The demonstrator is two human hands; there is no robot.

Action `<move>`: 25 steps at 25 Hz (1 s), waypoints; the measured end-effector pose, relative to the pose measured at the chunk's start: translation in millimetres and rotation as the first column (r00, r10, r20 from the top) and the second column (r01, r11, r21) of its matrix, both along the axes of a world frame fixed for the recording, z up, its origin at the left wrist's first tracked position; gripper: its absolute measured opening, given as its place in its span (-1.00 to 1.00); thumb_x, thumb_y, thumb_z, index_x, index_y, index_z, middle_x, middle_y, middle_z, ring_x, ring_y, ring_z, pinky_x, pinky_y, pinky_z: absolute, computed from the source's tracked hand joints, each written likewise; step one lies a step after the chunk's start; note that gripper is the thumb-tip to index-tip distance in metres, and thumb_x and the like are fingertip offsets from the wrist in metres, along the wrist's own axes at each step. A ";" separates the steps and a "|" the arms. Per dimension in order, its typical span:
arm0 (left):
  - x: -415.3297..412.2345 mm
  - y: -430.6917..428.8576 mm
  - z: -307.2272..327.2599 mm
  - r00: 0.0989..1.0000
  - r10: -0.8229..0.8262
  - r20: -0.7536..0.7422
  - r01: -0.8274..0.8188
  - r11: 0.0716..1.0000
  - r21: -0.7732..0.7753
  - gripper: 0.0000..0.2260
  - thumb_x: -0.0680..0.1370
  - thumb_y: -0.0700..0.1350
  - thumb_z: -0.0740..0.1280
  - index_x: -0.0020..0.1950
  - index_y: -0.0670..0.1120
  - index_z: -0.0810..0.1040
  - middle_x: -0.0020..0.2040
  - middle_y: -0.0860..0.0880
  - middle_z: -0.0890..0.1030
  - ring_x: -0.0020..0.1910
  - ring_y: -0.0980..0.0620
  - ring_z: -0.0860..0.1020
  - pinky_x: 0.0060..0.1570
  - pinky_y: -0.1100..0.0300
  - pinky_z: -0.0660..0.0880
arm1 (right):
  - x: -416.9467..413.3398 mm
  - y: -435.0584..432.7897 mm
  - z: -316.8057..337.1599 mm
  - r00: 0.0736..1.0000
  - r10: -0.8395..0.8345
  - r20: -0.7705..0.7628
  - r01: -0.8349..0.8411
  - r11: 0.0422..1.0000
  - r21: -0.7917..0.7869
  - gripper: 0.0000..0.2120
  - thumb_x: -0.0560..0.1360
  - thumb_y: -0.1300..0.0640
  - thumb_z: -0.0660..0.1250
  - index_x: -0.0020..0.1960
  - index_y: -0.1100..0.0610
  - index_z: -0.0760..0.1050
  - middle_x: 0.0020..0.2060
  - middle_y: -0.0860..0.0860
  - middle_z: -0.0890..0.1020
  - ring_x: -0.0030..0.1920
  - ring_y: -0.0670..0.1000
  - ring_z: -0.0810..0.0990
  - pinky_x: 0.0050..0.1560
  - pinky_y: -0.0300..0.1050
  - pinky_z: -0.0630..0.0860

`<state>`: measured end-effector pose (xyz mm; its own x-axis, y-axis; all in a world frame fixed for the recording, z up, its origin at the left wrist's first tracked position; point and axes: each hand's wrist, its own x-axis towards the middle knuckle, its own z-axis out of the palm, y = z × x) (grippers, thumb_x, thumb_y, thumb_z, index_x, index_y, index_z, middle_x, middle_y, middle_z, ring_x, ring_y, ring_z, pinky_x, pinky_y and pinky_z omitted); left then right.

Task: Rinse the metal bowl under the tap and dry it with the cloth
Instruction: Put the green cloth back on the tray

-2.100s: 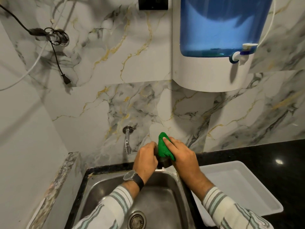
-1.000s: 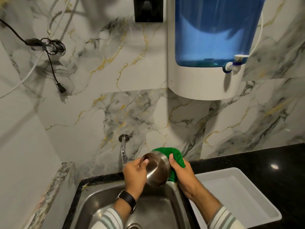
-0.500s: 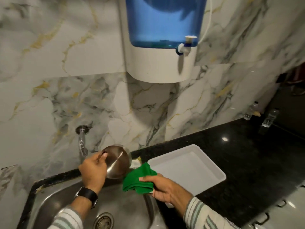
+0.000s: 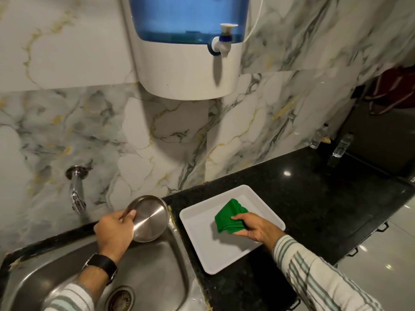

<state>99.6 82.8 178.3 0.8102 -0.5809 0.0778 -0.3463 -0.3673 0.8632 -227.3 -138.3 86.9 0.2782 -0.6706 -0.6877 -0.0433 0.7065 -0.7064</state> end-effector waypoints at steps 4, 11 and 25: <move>-14.4 -20.3 -7.5 0.999 -0.046 -0.009 0.046 0.999 0.025 -0.86 0.61 -0.18 0.48 0.08 -0.21 0.78 -0.22 -0.14 0.72 -0.18 -0.11 0.59 -0.07 0.09 0.55 | -26.5 -46.4 -11.8 0.996 -0.083 0.026 0.081 0.995 0.066 -0.60 0.46 0.48 0.12 0.25 0.35 0.49 -0.08 0.35 0.74 0.02 0.32 0.70 -0.16 0.25 0.73; -39.0 -74.3 -46.2 0.994 -0.065 -0.082 0.071 0.994 0.078 -0.83 0.62 -0.15 0.45 -0.15 -0.12 0.76 -0.29 -0.15 0.72 -0.21 -0.14 0.66 -0.11 -0.02 0.64 | -41.6 -103.3 -80.9 0.994 -0.107 -0.021 0.108 0.988 0.113 -0.63 0.46 0.55 0.02 0.15 0.35 0.44 0.04 0.38 0.61 0.00 0.38 0.65 -0.26 0.34 0.70; -96.9 -163.6 -159.6 0.970 -0.218 -0.109 0.243 0.908 0.341 -0.73 0.63 -0.11 0.43 -0.23 -0.18 0.72 -0.25 -0.16 0.73 -0.20 -0.17 0.70 -0.12 -0.02 0.66 | 37.3 -52.4 -46.6 0.657 0.388 -0.646 -0.739 0.501 -0.451 -0.67 0.65 -0.15 0.30 0.05 0.10 0.64 -0.30 0.08 0.74 -0.39 -0.06 0.68 -0.33 -0.18 0.62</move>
<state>2.8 -80.8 18.7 0.6468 -0.7320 -0.2141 -0.4036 -0.5667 0.7183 -189.9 -190.7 40.3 0.5760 -0.7601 -0.3006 -0.6553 -0.2096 -0.7257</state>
